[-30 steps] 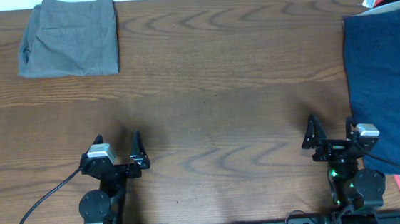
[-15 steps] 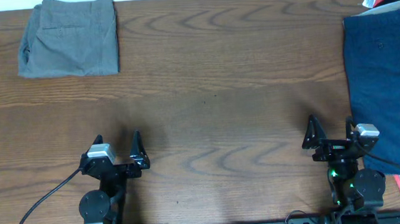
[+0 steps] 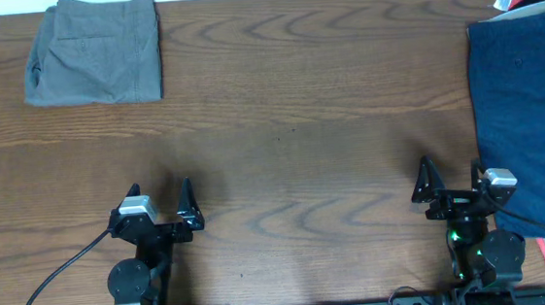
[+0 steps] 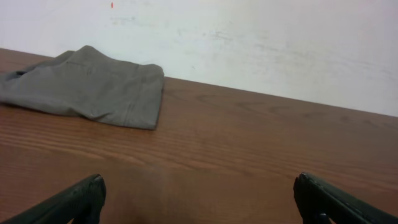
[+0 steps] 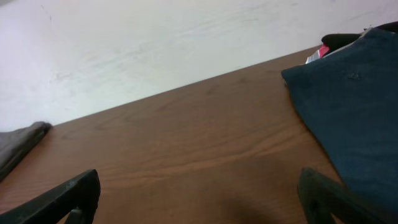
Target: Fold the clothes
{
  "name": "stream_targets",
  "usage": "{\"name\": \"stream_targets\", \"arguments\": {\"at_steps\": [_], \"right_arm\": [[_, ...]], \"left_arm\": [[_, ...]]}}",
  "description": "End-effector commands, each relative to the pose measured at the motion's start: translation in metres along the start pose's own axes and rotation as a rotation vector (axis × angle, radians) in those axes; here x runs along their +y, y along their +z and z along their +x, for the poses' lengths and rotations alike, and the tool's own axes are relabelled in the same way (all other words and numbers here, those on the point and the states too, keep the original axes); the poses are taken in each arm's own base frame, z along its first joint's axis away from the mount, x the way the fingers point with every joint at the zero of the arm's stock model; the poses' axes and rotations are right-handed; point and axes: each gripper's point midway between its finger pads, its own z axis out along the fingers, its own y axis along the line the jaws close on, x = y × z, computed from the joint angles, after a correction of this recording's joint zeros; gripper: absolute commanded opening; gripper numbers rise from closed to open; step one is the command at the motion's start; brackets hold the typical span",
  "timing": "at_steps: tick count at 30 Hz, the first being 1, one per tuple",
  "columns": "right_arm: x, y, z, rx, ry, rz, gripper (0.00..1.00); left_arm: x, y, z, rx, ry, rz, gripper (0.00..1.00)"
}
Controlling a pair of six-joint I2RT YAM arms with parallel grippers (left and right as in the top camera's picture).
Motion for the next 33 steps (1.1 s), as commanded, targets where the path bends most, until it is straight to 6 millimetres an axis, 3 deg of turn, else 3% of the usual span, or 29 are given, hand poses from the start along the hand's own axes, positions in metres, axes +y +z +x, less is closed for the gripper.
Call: {"name": "stream_targets", "arguments": {"at_steps": [1,15,18,20,23,29,33], "right_arm": [[-0.002,0.0,0.001,0.0,-0.011,0.002,0.99],[0.001,0.0,-0.001,-0.007,0.011,-0.008,0.99],[0.019,-0.001,-0.004,0.001,0.202,-0.109,0.99],[0.043,-0.006,0.011,0.116,0.376,-0.242,0.99],[0.082,-0.022,0.023,0.255,0.443,-0.458,0.99],[0.096,-0.031,0.024,0.315,0.505,-0.537,0.99],[0.111,-0.04,0.008,0.275,0.47,-0.643,0.99]], "left_arm": [[0.0,0.001,0.016,0.05,0.014,0.007,0.98],[0.0,0.001,0.016,0.05,0.014,0.007,0.98],[0.0,0.001,0.016,0.05,0.014,0.007,0.98],[0.0,0.001,0.016,0.05,0.014,0.007,0.98],[0.0,0.001,0.016,0.05,0.014,0.007,0.98],[0.0,0.001,0.016,0.05,0.014,0.007,0.98],[0.0,0.001,0.016,0.05,0.014,0.007,0.98]]}}
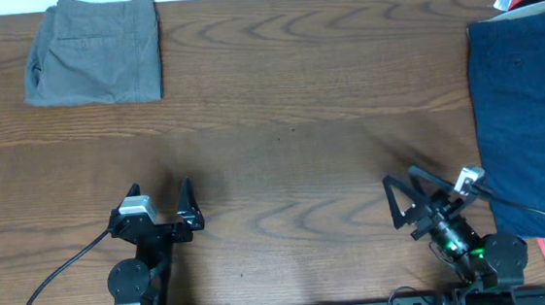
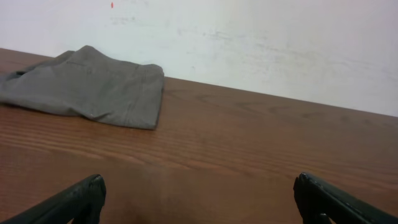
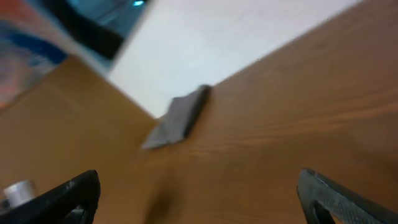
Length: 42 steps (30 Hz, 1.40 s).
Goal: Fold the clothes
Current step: 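Reach the right gripper to the navy shorts on the right stack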
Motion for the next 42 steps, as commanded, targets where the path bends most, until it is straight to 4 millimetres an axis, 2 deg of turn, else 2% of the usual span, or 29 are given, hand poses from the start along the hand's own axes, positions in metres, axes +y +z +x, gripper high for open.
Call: {"name": "stream_targets", "arguments": {"at_steps": [1,8,15,17,19,21,27,32,37,40,42], "right_arm": [[0.021,-0.001,0.002,0.031,0.006,-0.099,0.99],[0.033,-0.004,-0.033,-0.116,-0.081,-0.09,0.99],[0.082,-0.008,-0.094,-0.226,-0.34,-0.063,0.99],[0.086,0.0,-0.115,-0.223,-0.397,0.002,0.99],[0.08,0.011,-0.132,-0.193,-0.435,0.09,0.99],[0.065,0.024,-0.148,-0.15,-0.448,0.202,0.99],[0.002,0.061,-0.196,0.033,-0.476,0.585,0.99],[-0.064,0.073,-0.233,0.177,-0.468,0.97,0.99],[-0.099,0.101,-0.237,0.287,-0.435,1.047,0.99],[-0.117,0.116,-0.237,0.32,-0.506,1.044,0.99],[-0.139,0.117,-0.24,0.334,-0.554,1.118,0.99]], "left_arm": [[0.0,0.001,0.016,0.05,0.014,0.007,0.98],[0.0,0.001,0.016,0.05,0.014,0.007,0.98],[0.0,0.001,0.016,0.05,0.014,0.007,0.98],[0.0,0.001,0.016,0.05,0.014,0.007,0.98],[0.0,0.001,0.016,0.05,0.014,0.007,0.98],[0.0,0.001,0.016,0.05,0.014,0.007,0.98],[0.0,0.001,0.016,0.05,0.014,0.007,0.98],[0.0,0.001,0.016,0.05,0.014,0.007,0.98],[0.0,0.001,0.016,0.05,0.014,0.007,0.98],[0.0,0.001,0.016,0.05,0.014,0.007,0.98],[0.0,0.001,0.016,0.05,0.014,0.007,0.98]]}}
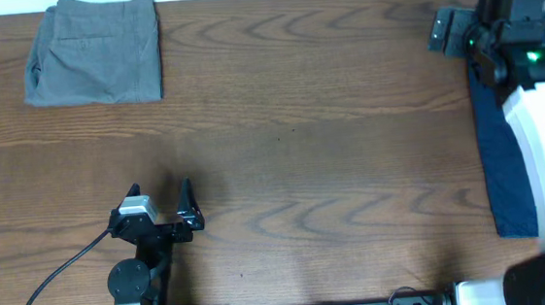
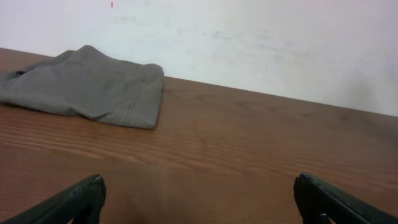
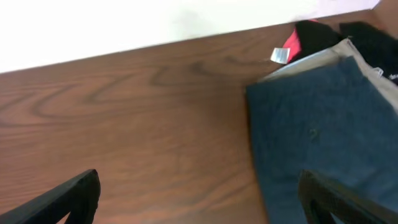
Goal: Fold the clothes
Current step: 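Reach the right gripper to the navy shorts on the right stack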
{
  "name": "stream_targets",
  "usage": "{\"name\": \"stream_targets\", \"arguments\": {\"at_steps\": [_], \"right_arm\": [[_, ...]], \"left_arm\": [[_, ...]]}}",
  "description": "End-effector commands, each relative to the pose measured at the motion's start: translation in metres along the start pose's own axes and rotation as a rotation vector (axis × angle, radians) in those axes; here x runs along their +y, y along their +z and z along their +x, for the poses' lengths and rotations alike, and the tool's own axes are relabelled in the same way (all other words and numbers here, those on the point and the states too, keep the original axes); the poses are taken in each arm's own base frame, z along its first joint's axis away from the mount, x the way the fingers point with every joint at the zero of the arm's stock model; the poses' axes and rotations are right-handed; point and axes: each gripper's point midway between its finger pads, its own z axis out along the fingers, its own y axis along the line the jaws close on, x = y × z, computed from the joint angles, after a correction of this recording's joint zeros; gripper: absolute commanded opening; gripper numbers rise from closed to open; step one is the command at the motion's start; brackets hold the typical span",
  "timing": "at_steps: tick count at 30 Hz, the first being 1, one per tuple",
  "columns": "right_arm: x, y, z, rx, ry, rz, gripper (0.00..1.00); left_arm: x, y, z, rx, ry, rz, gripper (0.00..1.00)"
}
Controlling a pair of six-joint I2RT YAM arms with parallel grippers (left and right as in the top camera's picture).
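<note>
Folded grey shorts (image 1: 94, 52) lie at the far left corner, also seen in the left wrist view (image 2: 87, 93). A navy blue garment (image 1: 505, 163) lies flat along the right side, partly hidden under my right arm. My right gripper (image 1: 481, 19) hangs open above the far left corner of the navy garment (image 3: 317, 137), holding nothing (image 3: 199, 193). My left gripper (image 1: 160, 208) rests open near the front edge, nothing between its fingers (image 2: 199, 186).
Behind the navy garment a pile of other clothes shows: a beige piece (image 3: 323, 59), a red one with a white tag (image 3: 292, 45) and a black one (image 3: 367, 34). Bare wooden table (image 1: 291, 141) stretches between the two sides. A white wall backs the far edge.
My right arm was low at the front right, turned toward the left. It now reaches to the far right, above the navy garment's far corner. The left arm has not moved.
Both grippers first sat open at the front edge, grey shorts far left, navy garment at right. Then the right gripper had swung to face left. Now it is stretched out over the far end of the navy garment, still open.
</note>
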Motion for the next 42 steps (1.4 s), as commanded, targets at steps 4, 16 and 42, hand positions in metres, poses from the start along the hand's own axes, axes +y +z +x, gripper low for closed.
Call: {"name": "stream_targets", "arguments": {"at_steps": [4,16,42], "right_arm": [[-0.05,0.065,0.01,0.066,-0.204,0.34,0.99],[-0.088,0.15,0.053,0.218,-0.374,0.65,0.99],[-0.11,0.226,0.12,0.323,-0.33,0.538,0.94]], "left_arm": [[0.0,0.001,0.016,0.05,0.014,0.007,0.98],[0.0,0.001,0.016,0.05,0.014,0.007,0.98],[0.0,0.001,0.016,0.05,0.014,0.007,0.98]]}}
